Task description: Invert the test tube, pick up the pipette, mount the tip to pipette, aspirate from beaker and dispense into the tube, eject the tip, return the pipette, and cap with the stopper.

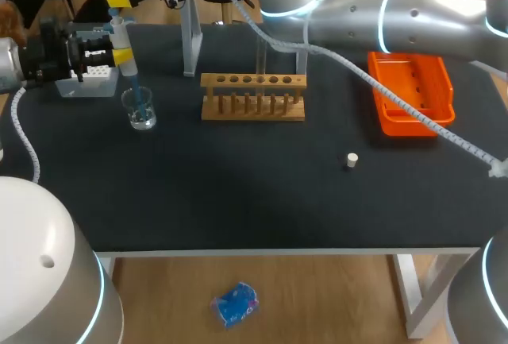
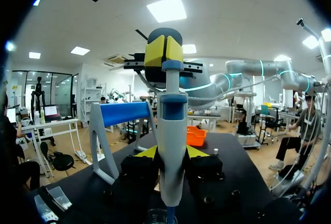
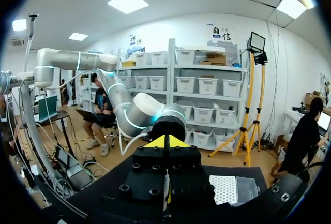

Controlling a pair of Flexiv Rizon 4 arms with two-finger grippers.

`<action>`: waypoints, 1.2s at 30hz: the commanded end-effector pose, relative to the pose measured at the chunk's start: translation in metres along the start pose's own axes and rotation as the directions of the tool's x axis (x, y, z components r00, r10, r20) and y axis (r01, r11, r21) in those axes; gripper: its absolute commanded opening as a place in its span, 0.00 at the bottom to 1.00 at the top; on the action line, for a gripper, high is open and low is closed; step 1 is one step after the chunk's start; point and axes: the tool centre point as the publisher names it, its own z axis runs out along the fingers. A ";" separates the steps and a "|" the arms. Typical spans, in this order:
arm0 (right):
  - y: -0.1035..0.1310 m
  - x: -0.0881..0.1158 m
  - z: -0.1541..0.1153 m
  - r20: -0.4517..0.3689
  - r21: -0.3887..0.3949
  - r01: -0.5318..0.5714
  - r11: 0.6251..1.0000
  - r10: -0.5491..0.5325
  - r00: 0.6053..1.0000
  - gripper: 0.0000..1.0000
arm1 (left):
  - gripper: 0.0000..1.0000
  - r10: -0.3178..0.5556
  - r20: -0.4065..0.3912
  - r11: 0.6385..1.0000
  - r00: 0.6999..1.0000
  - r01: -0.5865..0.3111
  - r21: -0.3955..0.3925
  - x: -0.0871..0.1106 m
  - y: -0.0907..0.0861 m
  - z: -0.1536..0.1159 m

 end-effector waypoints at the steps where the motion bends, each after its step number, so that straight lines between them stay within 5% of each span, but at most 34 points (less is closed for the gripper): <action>1: -0.003 -0.009 0.003 -0.022 -0.006 -0.001 1.000 0.001 1.000 0.00 | 0.00 0.001 0.002 1.000 1.000 -0.001 0.000 0.000 0.000 0.000; 36: -0.004 -0.002 0.006 -0.022 -0.032 0.000 0.999 -0.001 1.000 0.00 | 0.00 0.001 0.002 1.000 1.000 -0.001 0.000 0.000 0.000 0.000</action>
